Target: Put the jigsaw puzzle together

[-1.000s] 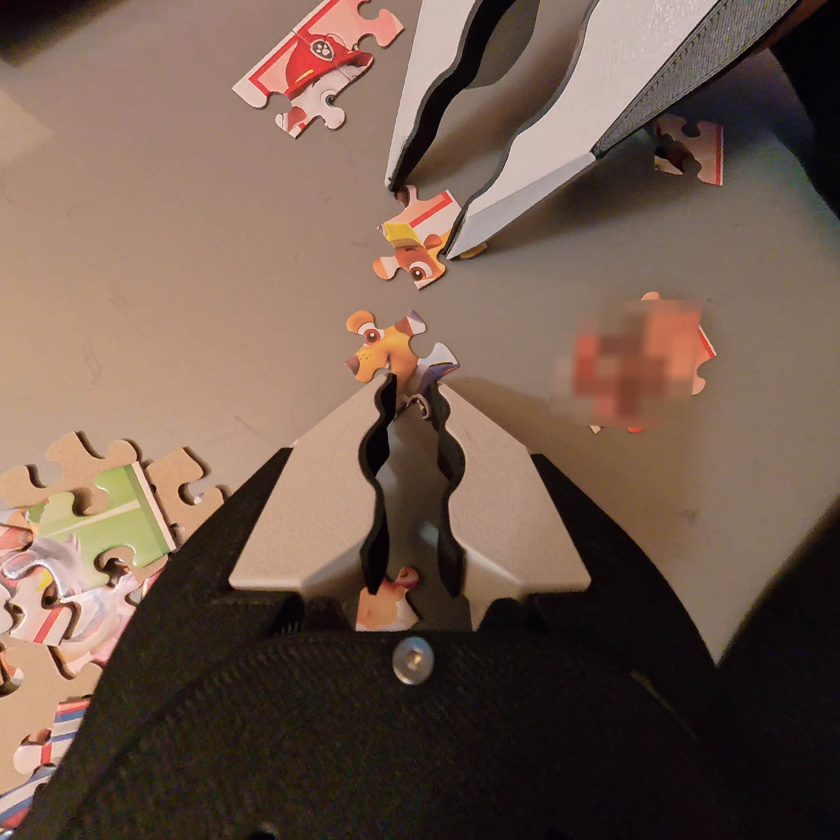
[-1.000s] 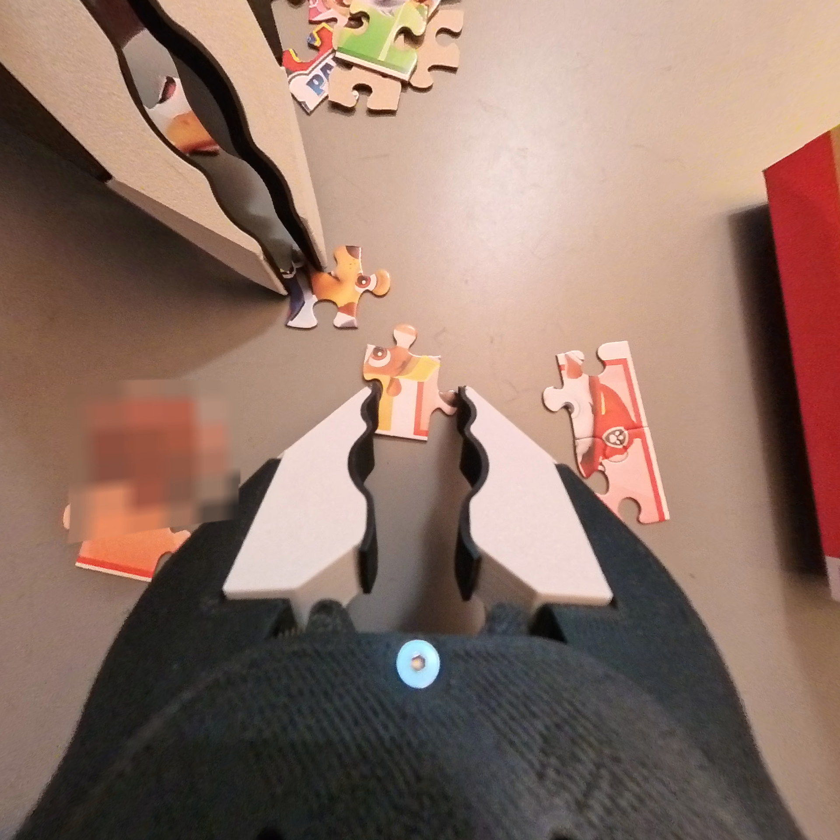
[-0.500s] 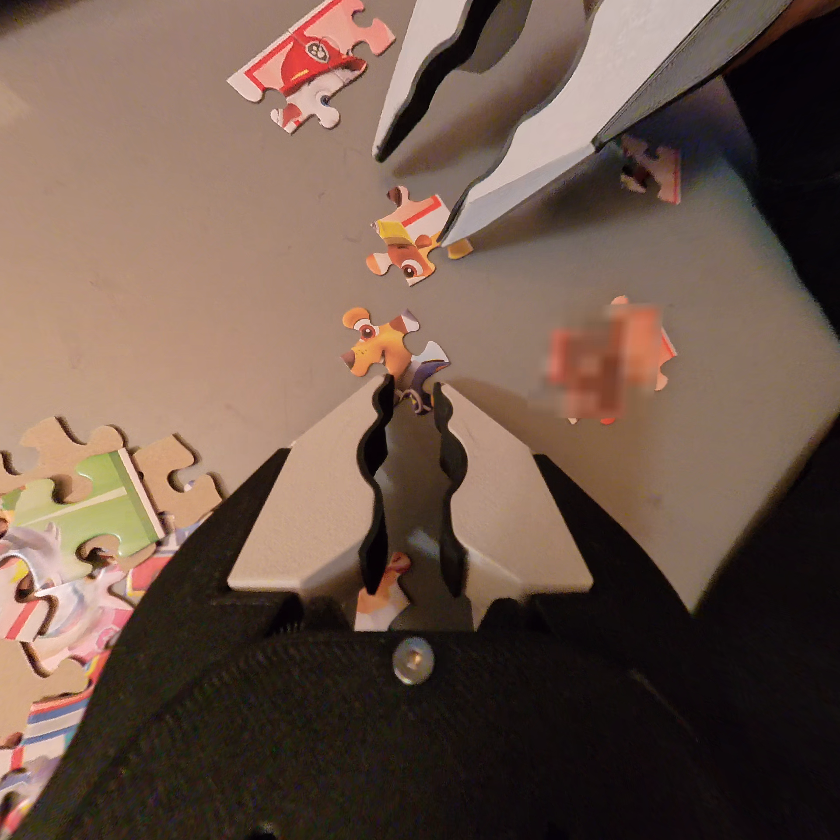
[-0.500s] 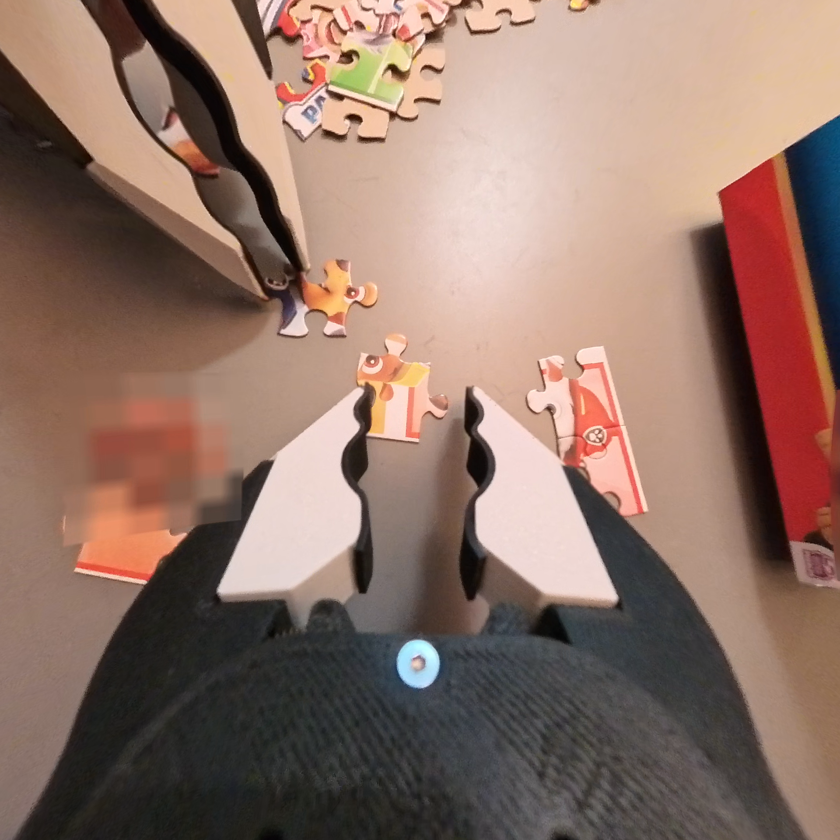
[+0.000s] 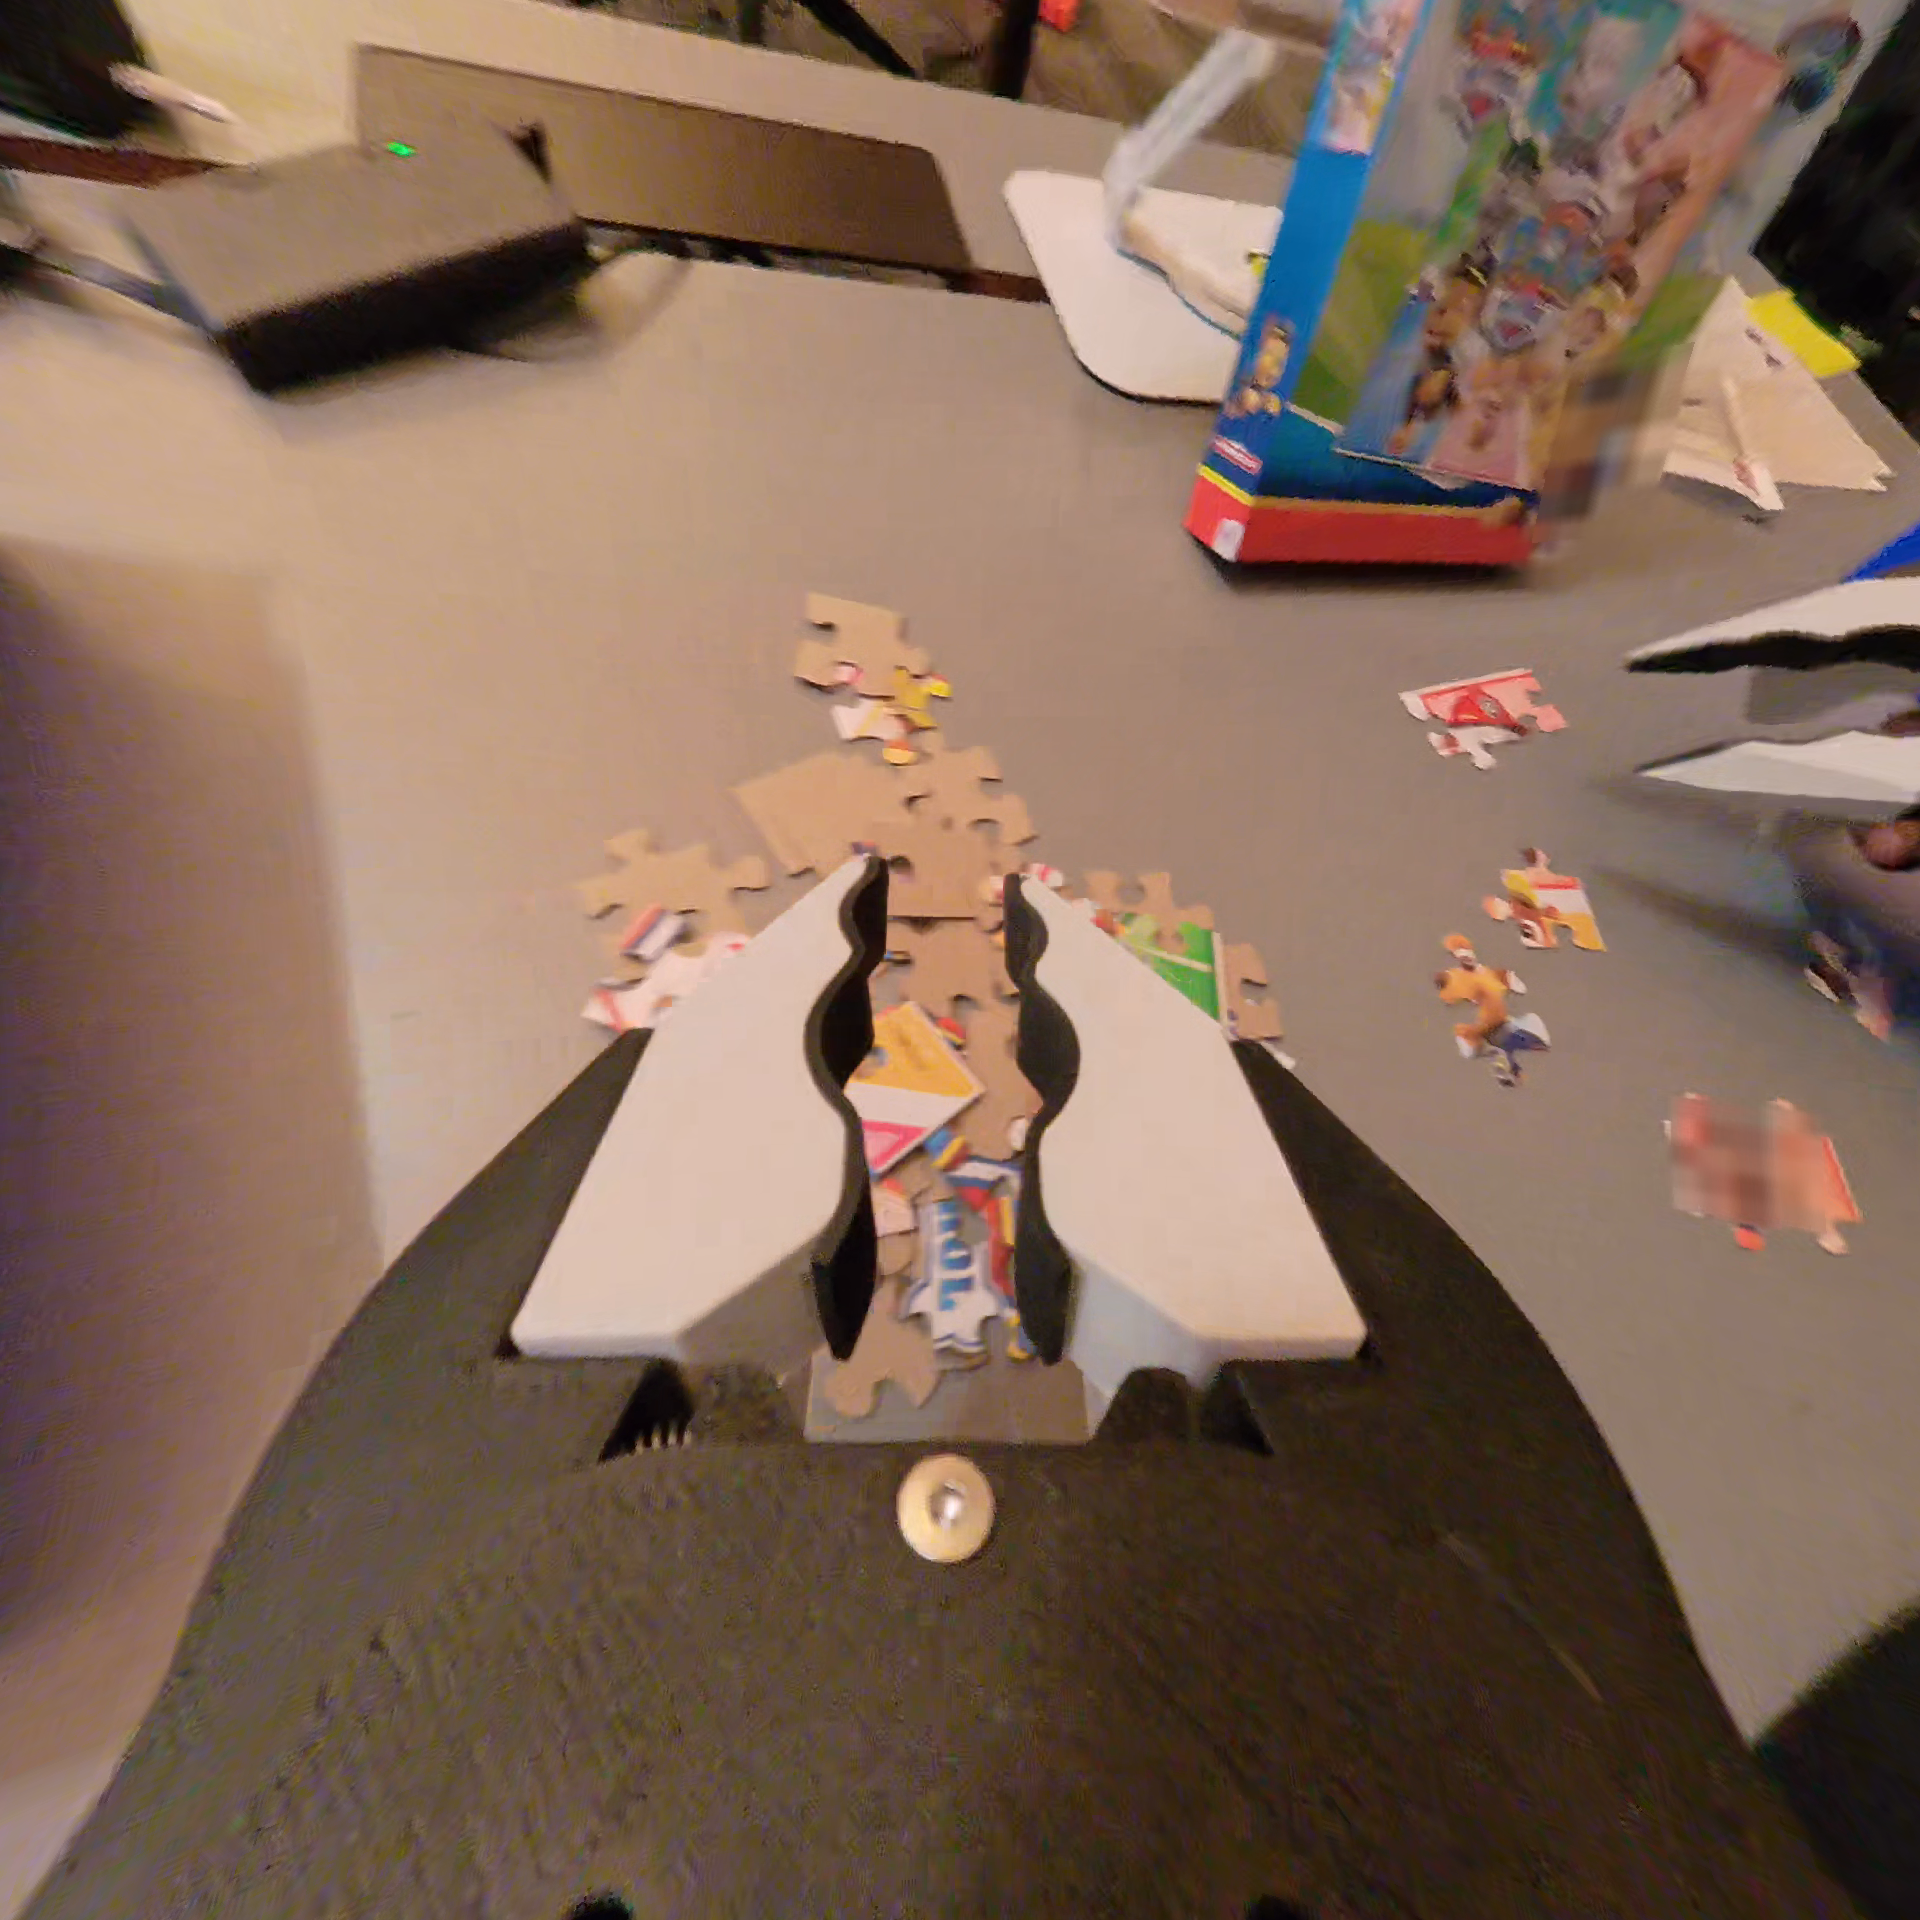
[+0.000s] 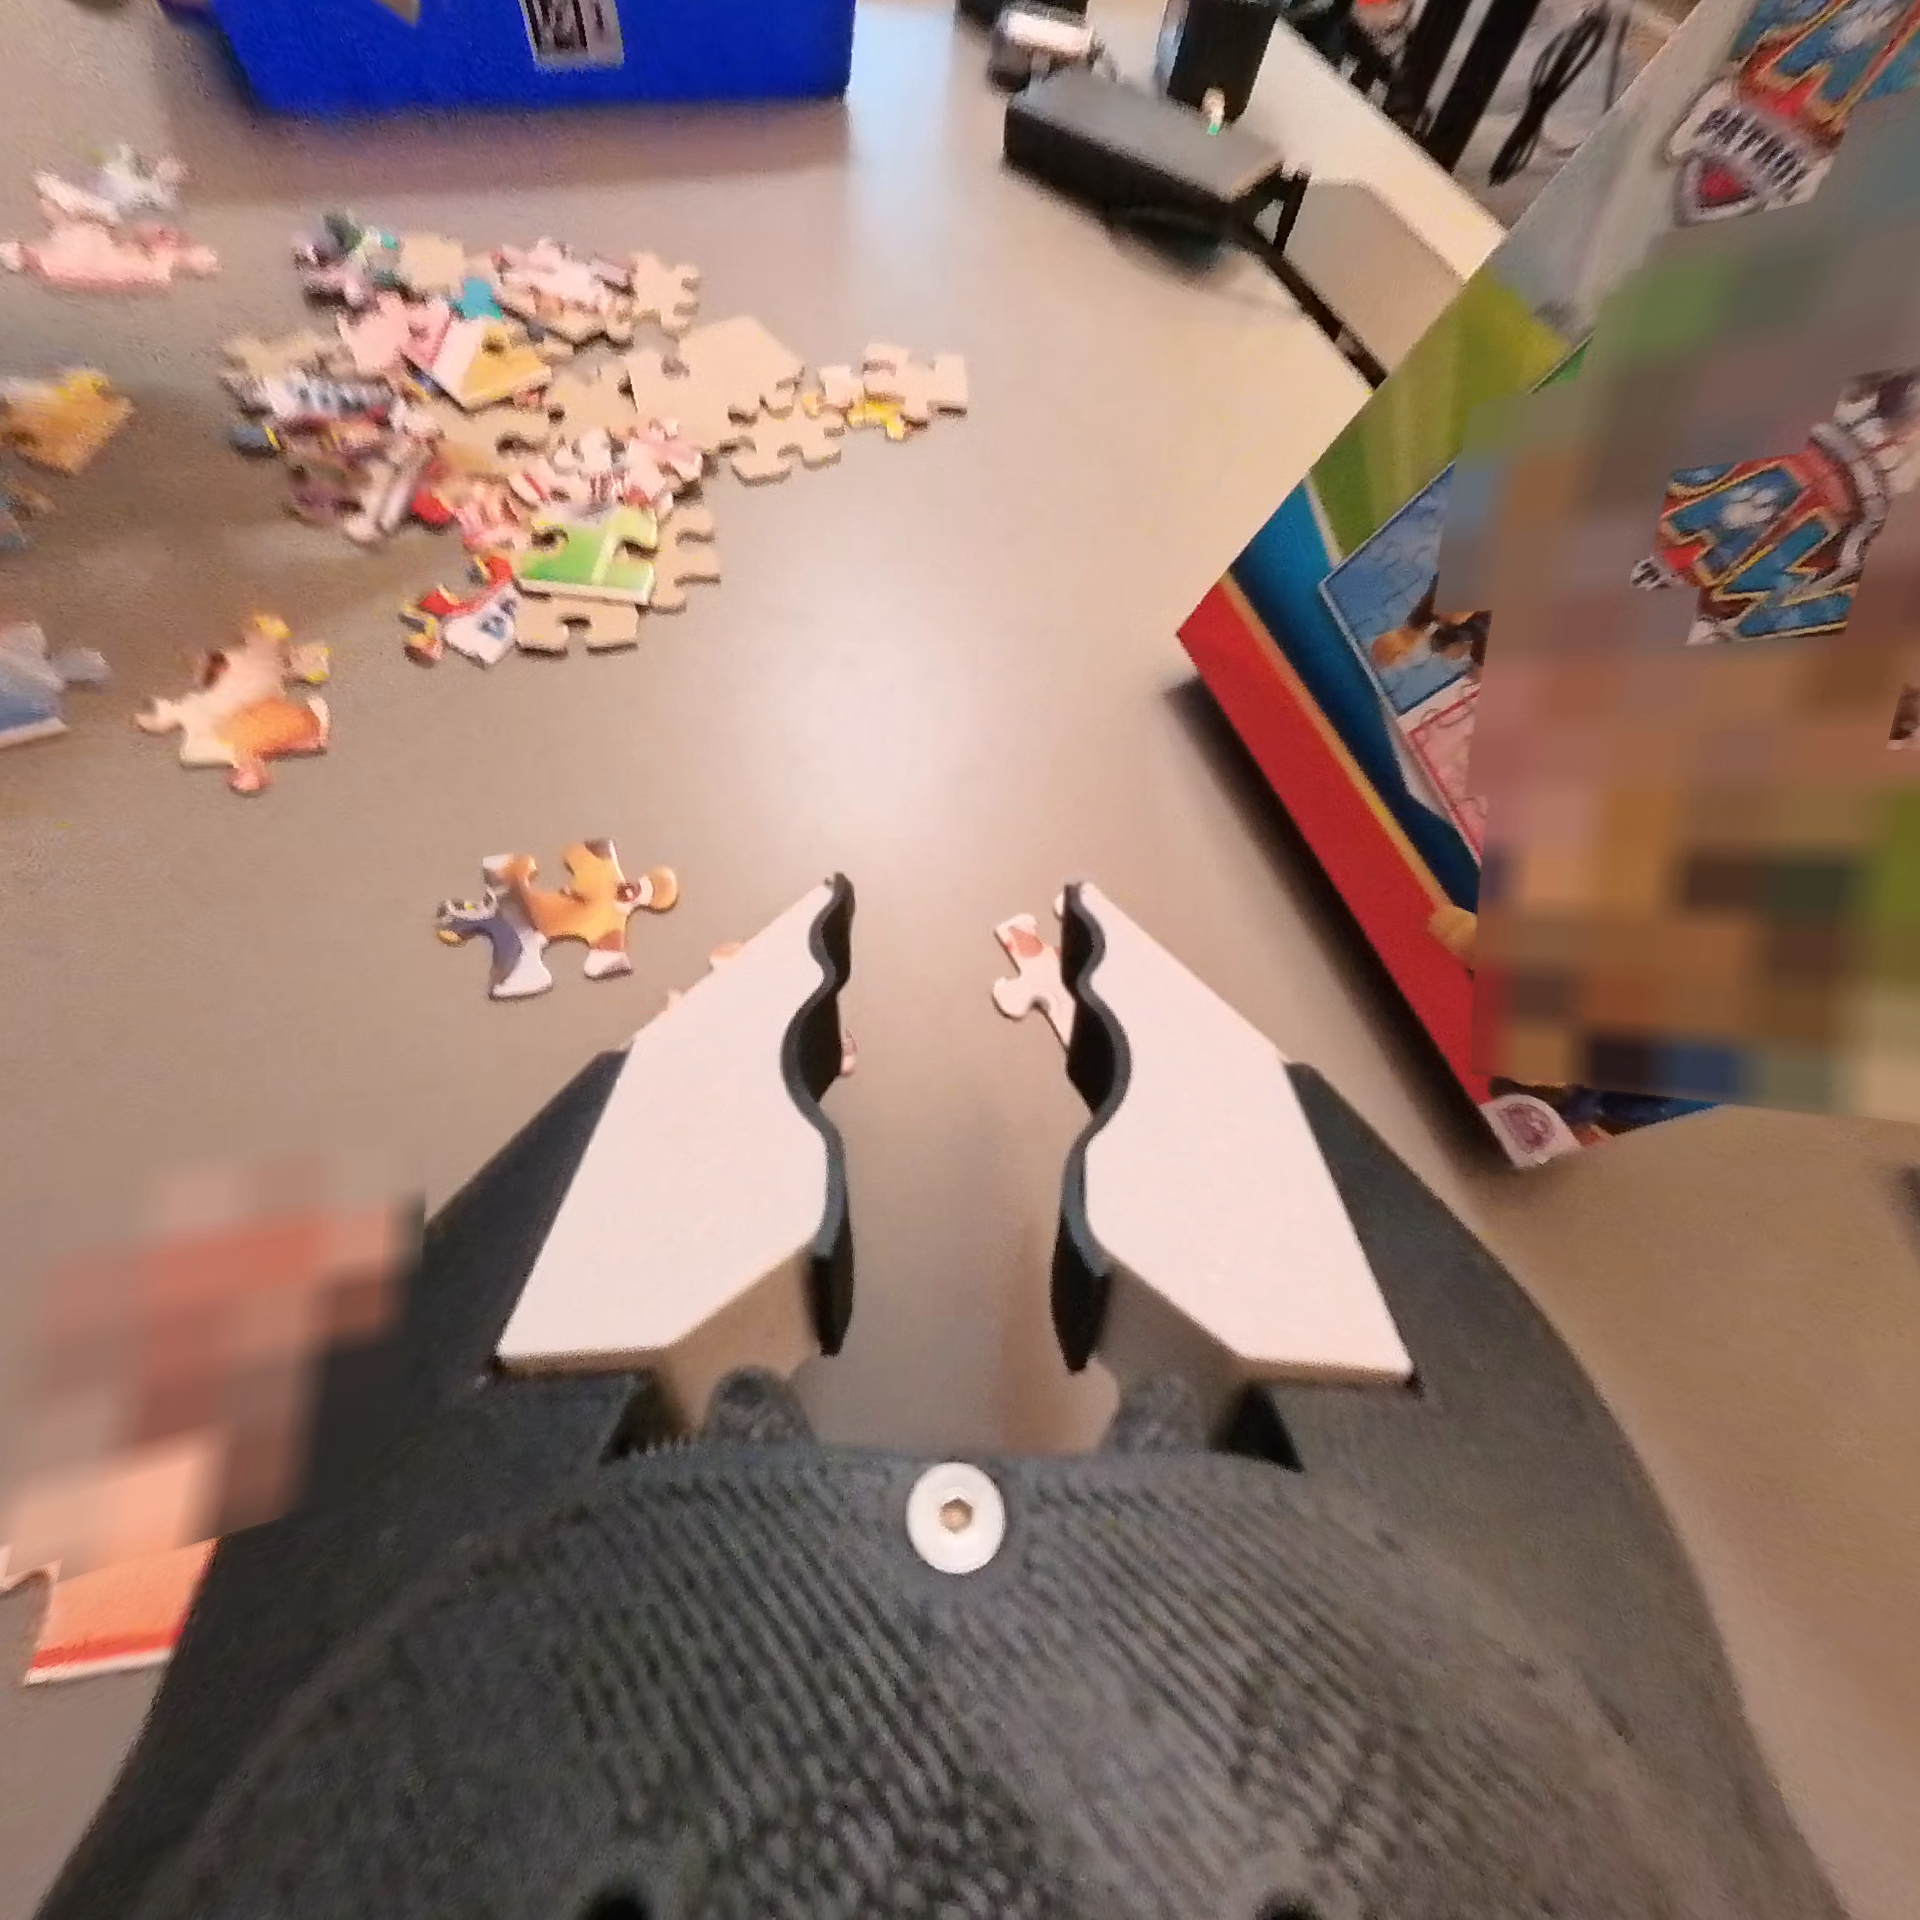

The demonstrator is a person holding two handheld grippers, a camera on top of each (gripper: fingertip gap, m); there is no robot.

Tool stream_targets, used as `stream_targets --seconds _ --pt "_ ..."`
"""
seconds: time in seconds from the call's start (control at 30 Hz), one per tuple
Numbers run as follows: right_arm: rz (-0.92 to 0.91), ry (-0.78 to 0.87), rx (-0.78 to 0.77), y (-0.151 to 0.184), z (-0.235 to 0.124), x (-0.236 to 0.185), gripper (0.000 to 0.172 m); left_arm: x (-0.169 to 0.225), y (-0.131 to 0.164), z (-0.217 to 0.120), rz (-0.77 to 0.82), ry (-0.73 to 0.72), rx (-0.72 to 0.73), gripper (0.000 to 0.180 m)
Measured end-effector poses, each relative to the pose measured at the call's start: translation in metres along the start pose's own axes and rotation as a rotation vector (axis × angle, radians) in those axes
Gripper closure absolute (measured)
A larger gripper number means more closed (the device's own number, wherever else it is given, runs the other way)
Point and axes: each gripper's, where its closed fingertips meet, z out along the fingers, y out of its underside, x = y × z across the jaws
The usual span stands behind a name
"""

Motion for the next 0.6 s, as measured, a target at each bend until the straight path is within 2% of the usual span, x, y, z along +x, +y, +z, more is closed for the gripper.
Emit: stream_targets --seconds 0.1,0.2,0.37,0.5,0.6 --pt "0.032 0.017 0.062 -0.01 -0.002 -0.003 0.134 -0.014 -0.011 -0.009 0.018 -0.034 0.039 0.16" --pt "0.039 0.051 0.062 -0.013 -0.002 -0.008 0.134 -0.013 -0.02 -0.011 0.048 -0.005 0.066 0.16" --pt "0.071 0.083 0.032 -0.022 0.006 -0.035 0.134 -0.026 -0.011 -0.01 0.083 -0.022 0.046 0.161" --pt "0.092 -0.029 0.012 -0.045 0.035 -0.082 0.133 -0.043 -0.017 -0.008 0.021 -0.026 0.1 0.163" --pt "-0.024 -0.091 -0.079 -0.055 0.065 -0.114 0.132 -0.041 -0.021 -0.004 0.002 0.049 0.126 0.165"
